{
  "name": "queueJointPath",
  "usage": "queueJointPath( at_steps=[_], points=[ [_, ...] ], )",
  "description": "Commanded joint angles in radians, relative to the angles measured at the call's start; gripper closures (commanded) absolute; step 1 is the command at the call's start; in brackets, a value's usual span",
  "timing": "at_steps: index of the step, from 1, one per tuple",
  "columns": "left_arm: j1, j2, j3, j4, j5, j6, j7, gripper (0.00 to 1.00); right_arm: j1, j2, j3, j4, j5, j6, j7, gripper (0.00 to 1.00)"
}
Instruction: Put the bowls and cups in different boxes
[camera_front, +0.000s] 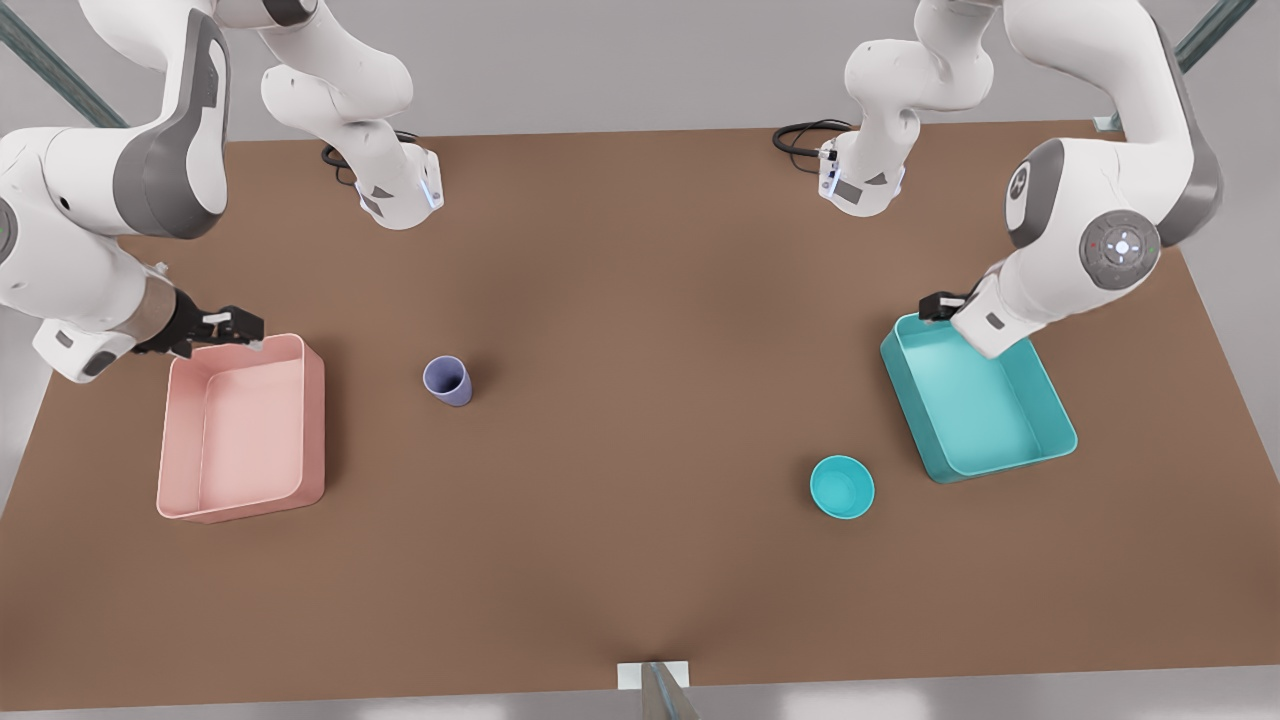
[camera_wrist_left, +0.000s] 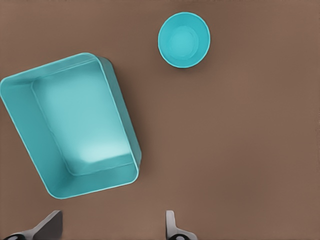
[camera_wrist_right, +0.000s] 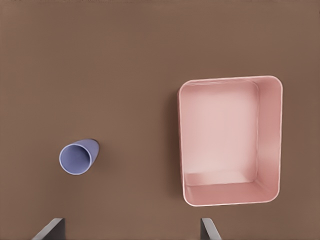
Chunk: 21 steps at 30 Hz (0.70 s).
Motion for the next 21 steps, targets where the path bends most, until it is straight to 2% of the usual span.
queueJointPath(
  at_steps=[1, 4, 6, 8, 10, 13, 18, 21],
  points=[
    [0.007, -0.002, 0.0, -0.001, 0.003, 0.037, -0.027, 0.0, 0.001, -0.001, -0.001, 0.001, 0.001, 0.042, -0.048, 0.0],
    [0.007, 0.011, 0.003, -0.003, 0.006, 0.086, -0.028, 0.0, 0.019, 0.042, 0.006, 0.003, 0.021, 0.051, -0.048, 0.0],
    [0.01, 0.215, 0.018, 0.009, 0.003, 0.321, -0.025, 0.0, 0.122, 0.14, 0.006, 0.007, 0.085, 0.091, -0.046, 0.0],
    [0.042, 0.458, 0.016, 0.187, -0.041, 0.41, -0.022, 0.0, 0.196, 0.211, 0.006, -0.006, 0.113, 0.203, -0.026, 0.0],
    [0.047, 0.553, 0.013, 0.2, -0.052, 0.591, -0.015, 0.0, 0.236, 0.246, 0.006, -0.095, 0.124, 0.353, 0.009, 0.0],
    [0.047, 0.567, 0.01, 0.155, -0.14, 0.666, -0.016, 0.0, 0.245, 0.22, 0.004, -0.232, 0.119, 0.465, 0.01, 0.0],
    [0.047, 0.611, 0.009, 0.128, -0.143, 0.755, -0.001, 0.0, 0.257, 0.096, 0.003, -0.514, 0.11, 0.666, 0.012, 0.0],
    [0.047, 0.648, -0.003, 0.105, -0.141, 0.8, -0.002, 0.0, 0.257, 0.067, 0.004, -0.595, 0.11, 0.709, 0.012, 0.0]
  ],
)
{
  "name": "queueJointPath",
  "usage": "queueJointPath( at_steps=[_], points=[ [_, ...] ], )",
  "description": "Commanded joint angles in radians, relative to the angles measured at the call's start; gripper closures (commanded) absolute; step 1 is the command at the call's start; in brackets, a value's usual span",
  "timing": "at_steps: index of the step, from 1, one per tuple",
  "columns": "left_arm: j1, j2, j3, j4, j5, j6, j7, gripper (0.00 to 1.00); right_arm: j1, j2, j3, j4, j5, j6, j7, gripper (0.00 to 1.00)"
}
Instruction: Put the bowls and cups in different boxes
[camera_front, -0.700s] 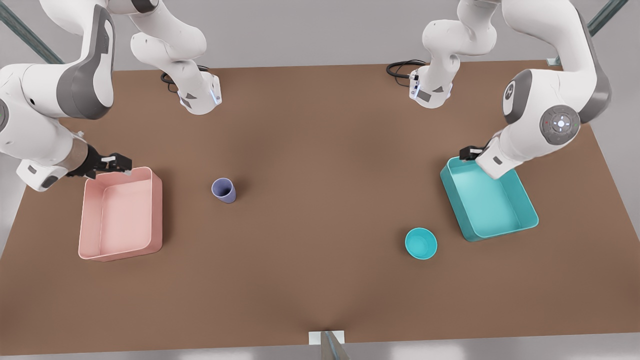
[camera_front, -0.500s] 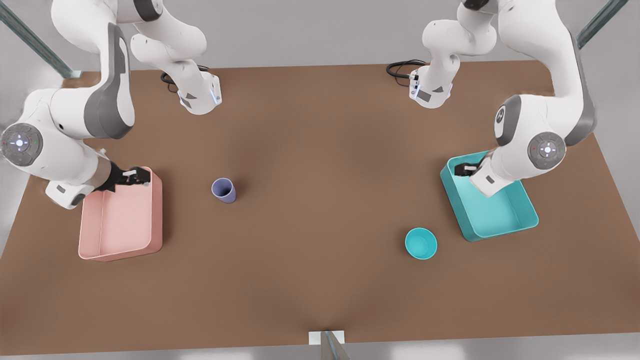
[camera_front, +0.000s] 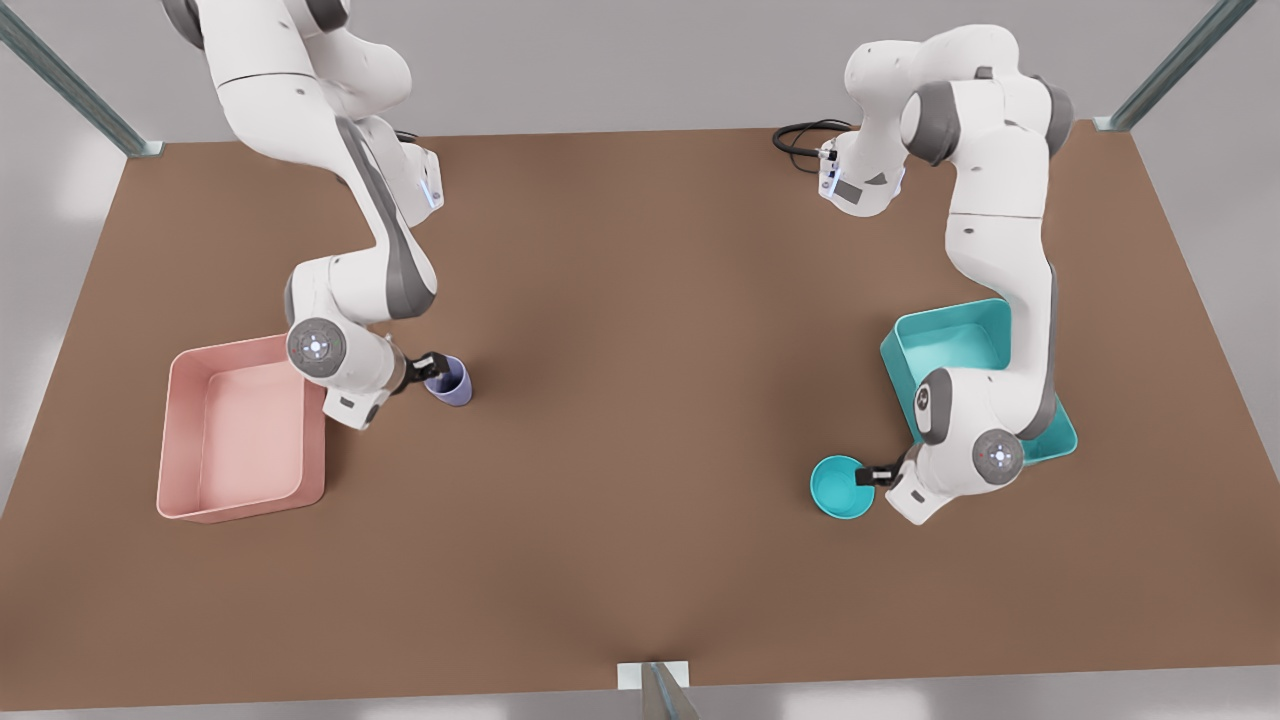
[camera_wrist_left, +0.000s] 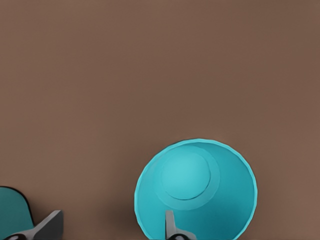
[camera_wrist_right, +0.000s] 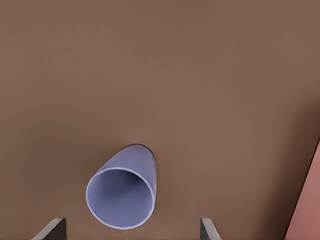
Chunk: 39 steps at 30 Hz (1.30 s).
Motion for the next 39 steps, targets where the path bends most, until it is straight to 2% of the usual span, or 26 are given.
queueJointPath(
  at_steps=[1, 4, 6, 7, 9, 11, 12, 13, 15, 18, 22, 25, 26, 27, 28, 29, 30, 32, 33, 34, 39],
  points=[
    [0.0, 0.015, -0.003, -0.012, -0.006, 0.124, 0.006, 0.0, 0.005, -0.008, 0.0, -0.035, 0.001, 0.15, 0.013, 0.0],
    [0.0, 0.043, -0.003, -0.012, -0.006, 0.125, 0.006, 0.0, 0.011, -0.015, 0.0, -0.087, 0.001, 0.193, 0.013, 0.0],
    [0.0, 0.043, -0.017, -0.013, -0.018, 0.124, 0.002, 0.06, 0.009, -0.011, 0.0, -0.107, 0.001, 0.208, 0.013, 0.0],
    [0.0, 0.043, -0.019, -0.019, -0.043, 0.119, 0.0, 0.13, 0.008, -0.008, 0.0, -0.115, 0.001, 0.21, 0.013, 0.0],
    [0.0, 0.041, -0.026, -0.019, -0.044, 0.113, -0.005, 0.35, 0.006, -0.002, -0.001, -0.135, 0.001, 0.213, 0.013, 0.0],
    [0.0, 0.041, -0.026, -0.024, -0.072, 0.113, -0.014, 0.41, 0.001, 0.0, -0.001, -0.144, 0.001, 0.216, 0.011, 0.0],
    [0.0, 0.041, -0.026, -0.025, -0.072, 0.113, -0.014, 0.56, 0.003, 0.008, -0.001, -0.152, 0.001, 0.216, 0.011, 0.0],
    [0.0, 0.043, -0.026, -0.025, -0.101, 0.113, -0.014, 0.65, 0.005, 0.014, -0.001, -0.16, 0.001, 0.216, 0.013, 0.0],
    [0.0, 0.041, -0.026, -0.024, -0.121, 0.11, -0.014, 0.78, 0.005, 0.015, -0.001, -0.192, 0.001, 0.249, 0.013, 0.0],
    [0.009, 0.037, -0.026, -0.024, -0.152, 0.07, -0.012, 0.79, 0.003, 0.023, -0.001, -0.215, 0.001, 0.274, 0.013, 0.0],
    [0.022, -0.06, -0.026, -0.024, -0.149, -0.043, -0.012, 0.79, 0.005, 0.055, -0.001, -0.222, 0.001, 0.303, 0.013, 0.0],
    [0.022, -0.078, -0.026, -0.024, -0.147, -0.065, -0.012, 0.79, 0.006, 0.072, 0.0, -0.222, 0.001, 0.317, 0.013, 0.0],
    [0.035, -0.14, -0.016, -0.024, -0.121, -0.143, -0.011, 0.79, 0.006, 0.077, 0.0, -0.222, 0.001, 0.317, 0.013, 0.0],
    [0.077, -0.195, -0.014, -0.027, -0.021, -0.197, -0.006, 0.79, 0.008, 0.087, 0.0, -0.222, 0.001, 0.323, 0.013, 0.05],
    [0.123, -0.238, -0.014, -0.044, -0.008, -0.228, 0.008, 0.79, 0.008, 0.09, 0.0, -0.224, 0.001, 0.328, 0.013, 0.19],
    [0.152, -0.292, 0.004, -0.096, 0.037, -0.228, 0.031, 0.79, 0.009, 0.098, 0.0, -0.222, 0.001, 0.329, 0.011, 0.46],
    [0.175, -0.31, 0.021, -0.114, 0.068, -0.228, 0.049, 0.79, 0.009, 0.103, 0.0, -0.221, 0.001, 0.329, 0.011, 0.61],
    [0.207, -0.313, 0.069, -0.12, 0.069, -0.223, 0.133, 0.79, 0.011, 0.118, 0.0, -0.21, 0.001, 0.329, 0.011, 0.62],
    [0.219, -0.313, 0.084, -0.13, 0.069, -0.223, 0.182, 0.79, 0.018, 0.118, 0.0, -0.206, 0.001, 0.329, 0.01, 0.68],
    [0.229, -0.335, 0.096, -0.169, 0.072, -0.221, 0.253, 0.79, 0.018, 0.118, 0.0, -0.199, 0.001, 0.323, 0.01, 0.79],
    [0.229, -0.393, 0.119, -0.363, 0.081, -0.188, 0.314, 0.79, 0.009, 0.11, 0.0, -0.166, 0.001, 0.289, -0.009, 0.79]
  ],
)
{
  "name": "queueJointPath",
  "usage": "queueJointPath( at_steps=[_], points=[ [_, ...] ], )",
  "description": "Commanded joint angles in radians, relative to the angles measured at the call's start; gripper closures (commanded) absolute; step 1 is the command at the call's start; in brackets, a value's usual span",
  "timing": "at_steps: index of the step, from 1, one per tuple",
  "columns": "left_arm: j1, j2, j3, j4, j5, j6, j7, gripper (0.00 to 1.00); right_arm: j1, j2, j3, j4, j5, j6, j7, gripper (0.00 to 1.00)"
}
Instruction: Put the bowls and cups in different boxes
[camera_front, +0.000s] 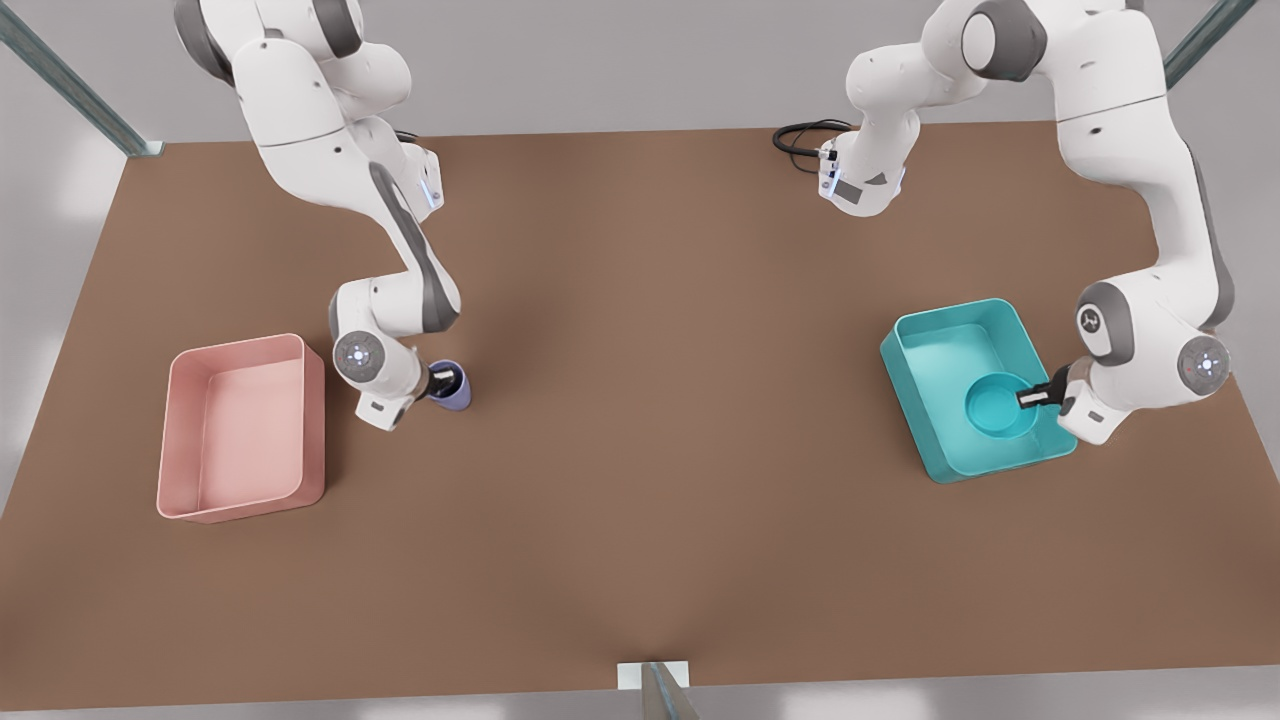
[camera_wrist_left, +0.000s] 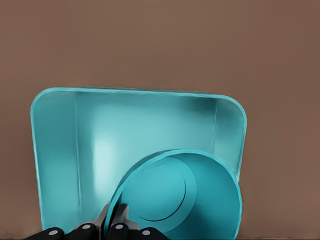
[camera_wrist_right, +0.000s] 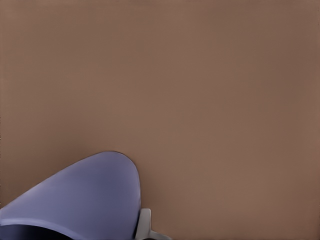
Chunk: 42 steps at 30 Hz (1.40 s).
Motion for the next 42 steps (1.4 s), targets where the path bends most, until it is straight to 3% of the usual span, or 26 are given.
queueJointPath(
  at_steps=[1, 5, 12, 14, 17, 19, 22, 25, 26, 27, 28, 29, 36, 42],
  points=[
    [0.0, -0.004, 0.001, -0.056, 0.005, 0.031, 0.217, 0.79, -0.006, -0.015, -0.002, 0.03, -0.01, -0.046, -0.007, 0.79],
    [0.0, 0.019, 0.001, -0.138, 0.005, 0.186, 0.217, 0.79, -0.163, -0.051, -0.014, 0.291, -0.013, -0.213, -0.19, 0.79],
    [0.01, 0.074, 0.001, -0.138, 0.01, 0.237, 0.224, 0.79, -0.413, 0.038, -0.094, 0.401, -0.038, -0.242, -0.484, 0.79],
    [0.01, 0.074, 0.001, -0.138, 0.01, 0.237, 0.231, 0.0, -0.467, 0.08, -0.094, 0.41, -0.033, -0.227, -0.52, 0.79],
    [0.003, 0.045, 0.001, -0.133, 0.01, 0.206, 0.223, 0.0, -0.516, 0.155, -0.092, 0.432, -0.021, -0.216, -0.553, 0.79],
    [-0.031, -0.073, -0.002, -0.049, 0.013, -0.021, 0.128, 0.0, -0.536, 0.215, -0.092, 0.432, -0.009, -0.212, -0.552, 0.79],
    [-0.074, -0.133, -0.092, 0.16, 0.169, -0.235, -0.019, 0.0, -0.536, 0.242, -0.091, 0.432, 0.001, -0.204, -0.553, 0.79],
    [-0.191, -0.116, -0.106, 0.499, 0.101, -0.551, -0.024, 0.0, -0.536, 0.256, -0.091, 0.432, 0.001, -0.189, -0.553, 0.79],
    [-0.198, -0.116, -0.114, 0.517, 0.07, -0.565, -0.024, 0.0, -0.536, 0.256, -0.091, 0.433, 0.001, -0.189, -0.552, 0.79],
    [-0.206, -0.116, -0.146, 0.545, 0.075, -0.599, -0.024, 0.0, -0.536, 0.255, -0.089, 0.433, -0.001, -0.189, -0.553, 0.52],
    [-0.214, -0.116, -0.149, 0.55, 0.073, -0.639, -0.024, 0.0, -0.536, 0.256, -0.089, 0.438, -0.002, -0.189, -0.555, 0.03],
    [-0.212, -0.116, -0.17, 0.55, 0.075, -0.667, -0.026, 0.0, -0.534, 0.256, -0.089, 0.441, -0.002, -0.189, -0.555, 0.0],
    [-0.226, -0.115, -0.177, 0.551, 0.11, -0.644, -0.038, 0.0, -0.53, 0.247, -0.085, 0.446, -0.001, -0.204, -0.552, 0.0],
    [-0.23, -0.122, -0.178, 0.551, 0.117, -0.714, -0.038, 0.0, -0.526, 0.117, -0.083, 0.447, -0.002, -0.347, -0.575, 0.0]
  ],
)
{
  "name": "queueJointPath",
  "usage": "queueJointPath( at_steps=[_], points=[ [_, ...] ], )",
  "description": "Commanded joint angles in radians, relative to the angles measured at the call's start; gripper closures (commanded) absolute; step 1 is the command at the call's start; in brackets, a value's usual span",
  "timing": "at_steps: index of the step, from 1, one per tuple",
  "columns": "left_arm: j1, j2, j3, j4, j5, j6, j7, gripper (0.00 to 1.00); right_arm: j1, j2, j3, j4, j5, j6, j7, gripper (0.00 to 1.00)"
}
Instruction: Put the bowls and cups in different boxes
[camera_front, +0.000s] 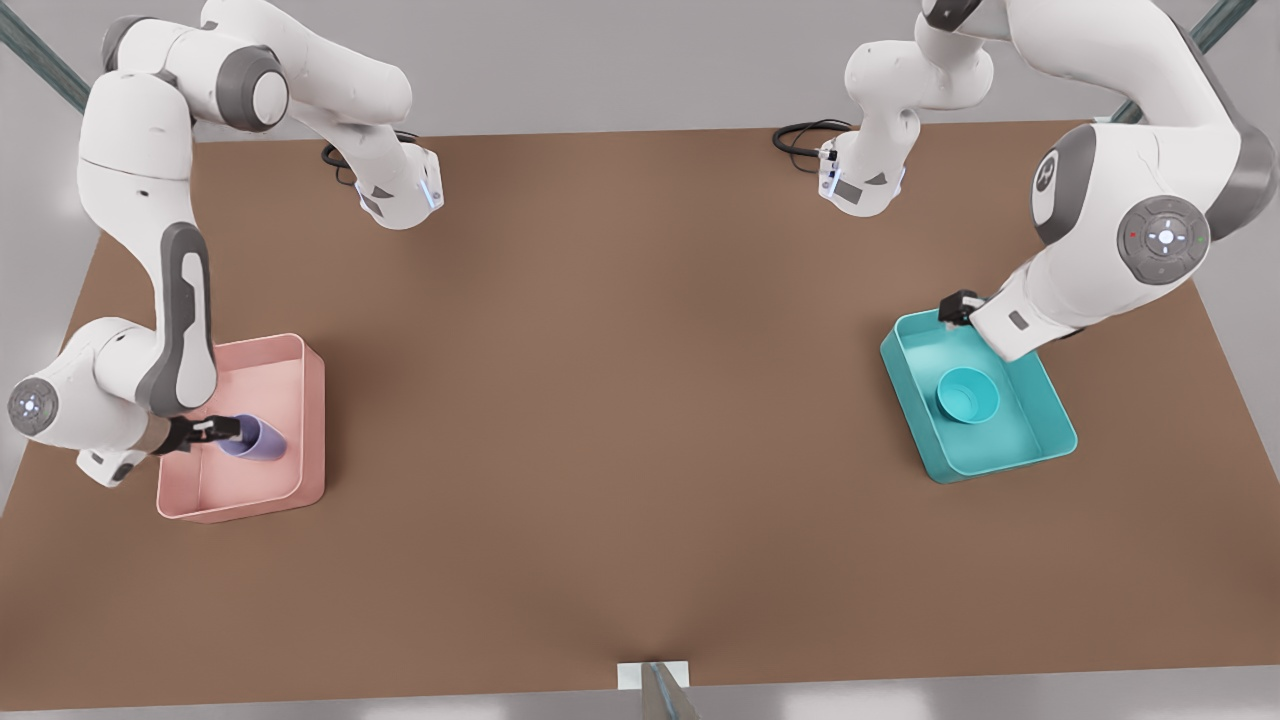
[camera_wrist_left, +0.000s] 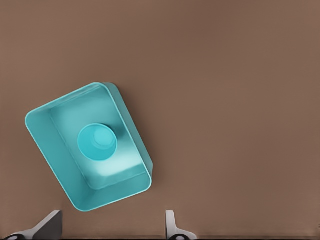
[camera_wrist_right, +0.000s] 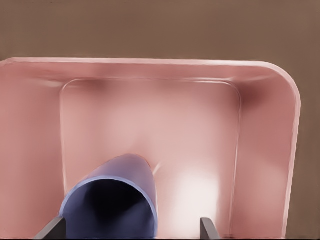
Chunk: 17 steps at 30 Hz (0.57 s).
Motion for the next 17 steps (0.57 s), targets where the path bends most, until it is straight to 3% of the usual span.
queueJointPath(
  at_steps=[1, 4, 6, 9, 10, 11, 12, 17],
  points=[
    [-0.002, -0.002, -0.001, 0.001, 0.005, -0.064, -0.067, 0.0, 0.003, -0.058, 0.001, 0.004, 0.005, -0.123, -0.12, 0.0],
    [-0.002, 0.001, 0.001, 0.001, 0.003, -0.056, -0.068, 0.0, 0.14, -0.104, 0.003, 0.278, 0.012, -0.451, 0.045, 0.0],
    [-0.003, 0.001, 0.001, 0.001, 0.005, -0.05, -0.068, 0.0, 0.222, -0.104, 0.003, 0.329, -0.009, -0.581, 0.429, 0.0],
    [-0.003, 0.001, 0.001, 0.001, 0.003, -0.051, -0.068, 0.0, 0.277, -0.098, 0.001, 0.464, -0.086, -0.733, 0.448, 0.0],
    [-0.003, 0.001, -0.001, 0.001, 0.003, -0.051, -0.068, 0.0, 0.26, -0.162, 0.035, 0.458, -0.084, -0.764, 0.563, 0.0],
    [-0.003, 0.001, -0.001, 0.001, 0.003, -0.053, -0.068, 0.0, 0.193, -0.231, 0.139, 0.411, -0.092, -0.764, 0.626, 0.0],
    [-0.003, 0.001, 0.001, 0.001, 0.003, -0.053, -0.068, 0.0, 0.173, -0.3, 0.167, 0.365, -0.089, -0.758, 0.653, 0.0],
    [-0.003, 0.001, 0.001, 0.001, 0.003, -0.056, -0.068, 0.0, 0.171, -0.357, 0.167, 0.28, -0.09, -0.712, 0.652, 0.0]
  ],
)
